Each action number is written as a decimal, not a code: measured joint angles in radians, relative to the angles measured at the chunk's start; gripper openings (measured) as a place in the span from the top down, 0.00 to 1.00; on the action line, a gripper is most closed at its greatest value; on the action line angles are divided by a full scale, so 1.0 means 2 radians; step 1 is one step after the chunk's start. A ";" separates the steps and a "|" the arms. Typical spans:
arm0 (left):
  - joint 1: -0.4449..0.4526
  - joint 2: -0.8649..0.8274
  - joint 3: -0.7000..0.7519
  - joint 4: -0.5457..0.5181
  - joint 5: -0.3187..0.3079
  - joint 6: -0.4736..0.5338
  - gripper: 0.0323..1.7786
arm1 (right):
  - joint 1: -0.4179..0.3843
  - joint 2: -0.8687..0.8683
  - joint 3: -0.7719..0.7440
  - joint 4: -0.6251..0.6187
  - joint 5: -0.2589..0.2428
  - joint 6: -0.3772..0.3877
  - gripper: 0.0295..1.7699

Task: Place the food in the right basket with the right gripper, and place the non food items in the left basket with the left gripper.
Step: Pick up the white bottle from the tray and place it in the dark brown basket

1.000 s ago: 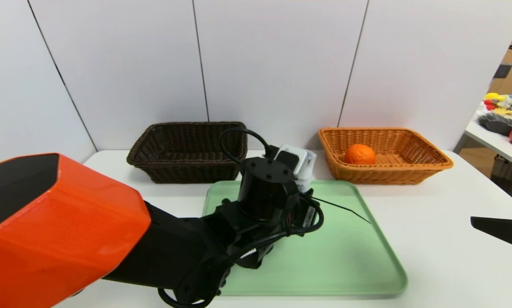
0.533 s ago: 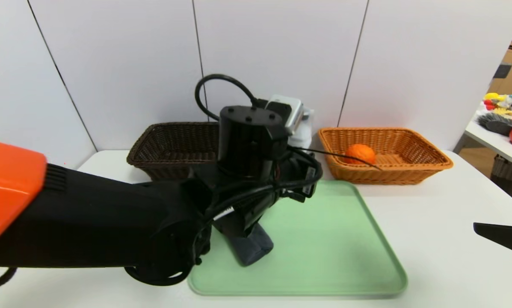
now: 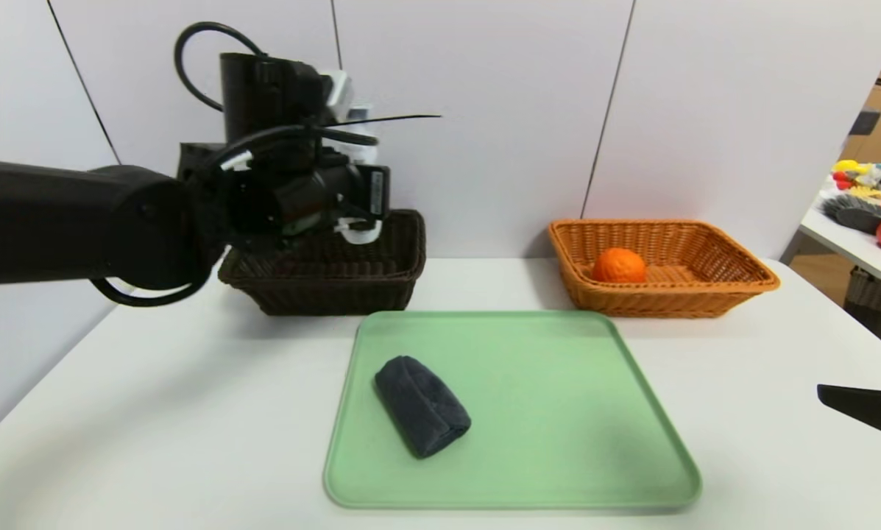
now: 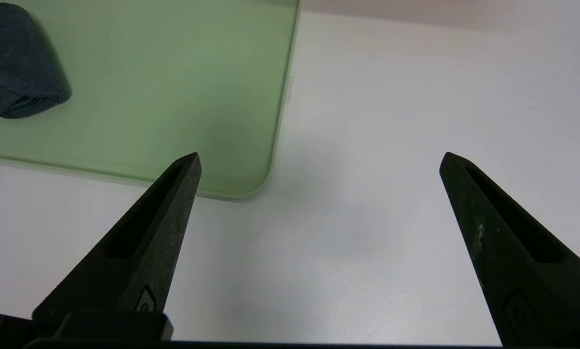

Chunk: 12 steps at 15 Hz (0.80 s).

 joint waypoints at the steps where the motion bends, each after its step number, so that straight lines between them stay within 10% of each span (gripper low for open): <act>1: 0.030 -0.001 -0.006 0.016 -0.006 0.001 0.67 | 0.000 0.001 -0.001 -0.001 -0.001 0.000 0.04; 12: 0.104 -0.010 -0.003 0.046 -0.027 0.003 0.67 | -0.034 0.073 -0.051 -0.020 -0.022 -0.050 0.04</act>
